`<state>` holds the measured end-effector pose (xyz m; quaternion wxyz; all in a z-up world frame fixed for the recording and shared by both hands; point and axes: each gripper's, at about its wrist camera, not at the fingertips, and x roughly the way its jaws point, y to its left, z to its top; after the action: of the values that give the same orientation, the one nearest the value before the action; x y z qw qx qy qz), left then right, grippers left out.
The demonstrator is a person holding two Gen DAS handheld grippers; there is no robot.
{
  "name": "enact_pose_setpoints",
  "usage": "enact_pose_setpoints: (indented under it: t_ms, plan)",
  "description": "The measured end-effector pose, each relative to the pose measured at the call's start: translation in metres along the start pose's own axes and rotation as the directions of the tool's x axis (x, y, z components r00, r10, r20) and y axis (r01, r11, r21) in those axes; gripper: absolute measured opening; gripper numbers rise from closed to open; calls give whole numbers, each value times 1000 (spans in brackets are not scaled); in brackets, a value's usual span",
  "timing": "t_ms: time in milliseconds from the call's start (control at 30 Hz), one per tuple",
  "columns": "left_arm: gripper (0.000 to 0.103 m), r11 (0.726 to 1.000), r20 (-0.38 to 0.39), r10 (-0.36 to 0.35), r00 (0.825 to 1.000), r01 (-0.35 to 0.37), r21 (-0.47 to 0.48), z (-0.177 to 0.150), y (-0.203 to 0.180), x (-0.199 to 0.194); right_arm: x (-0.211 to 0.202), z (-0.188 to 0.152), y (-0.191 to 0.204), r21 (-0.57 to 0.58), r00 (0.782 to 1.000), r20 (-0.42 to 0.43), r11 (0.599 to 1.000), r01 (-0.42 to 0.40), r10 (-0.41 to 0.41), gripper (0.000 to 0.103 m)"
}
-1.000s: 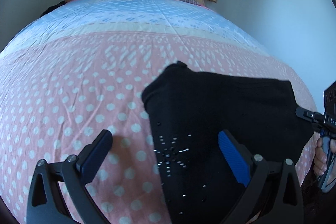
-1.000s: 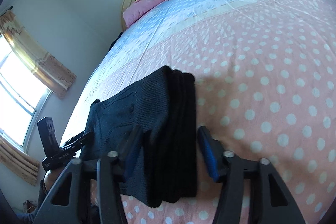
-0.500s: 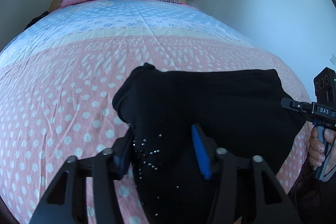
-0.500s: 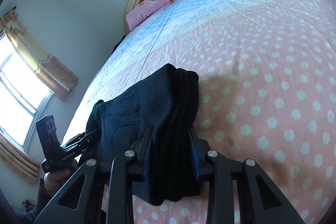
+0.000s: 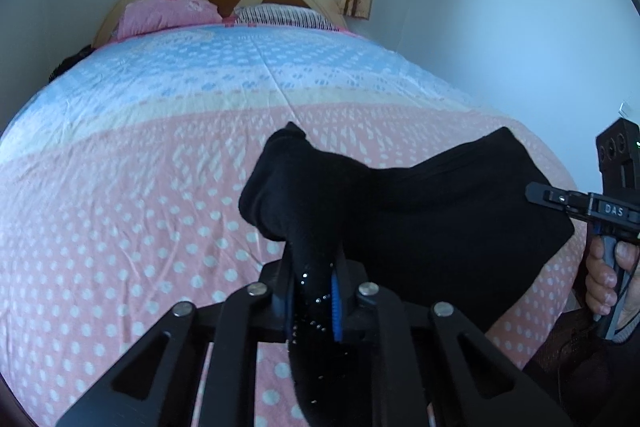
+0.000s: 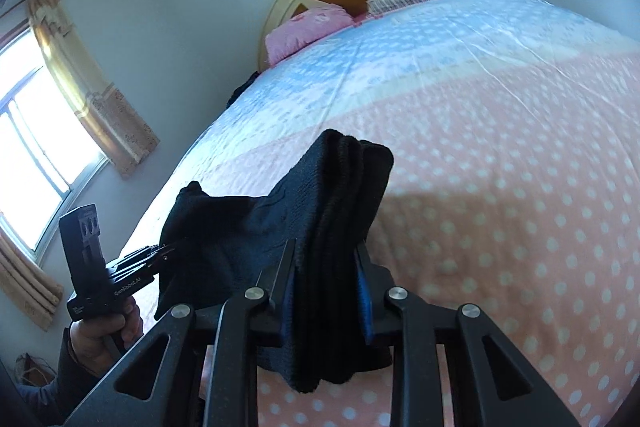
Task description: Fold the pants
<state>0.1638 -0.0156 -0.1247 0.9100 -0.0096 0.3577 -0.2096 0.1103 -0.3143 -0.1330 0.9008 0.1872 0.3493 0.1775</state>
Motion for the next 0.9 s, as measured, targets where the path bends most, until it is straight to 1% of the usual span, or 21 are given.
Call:
enact_pose_setpoints:
  t_ms: [133, 433, 667, 900]
  plan:
    - [13, 1000, 31, 5, 1000, -5, -17, 8, 14, -18, 13, 14, 20, -39, 1000, -12, 999, -24, 24, 26]
    - [13, 994, 75, 103, 992, -99, -55, 13, 62, -51, 63, 42, 75, -97, 994, -58, 990, -103, 98, 26]
    - [13, 979, 79, 191, 978, -184, -91, 3, 104, -69, 110, 52, 123, -150, 983, -108, 975, -164, 149, 26]
    - [13, 962, 71, 249, 966, -238, -135, -12, 141, -85, 155, 56, 154, -156, 970, -157, 966, -207, 183, 26]
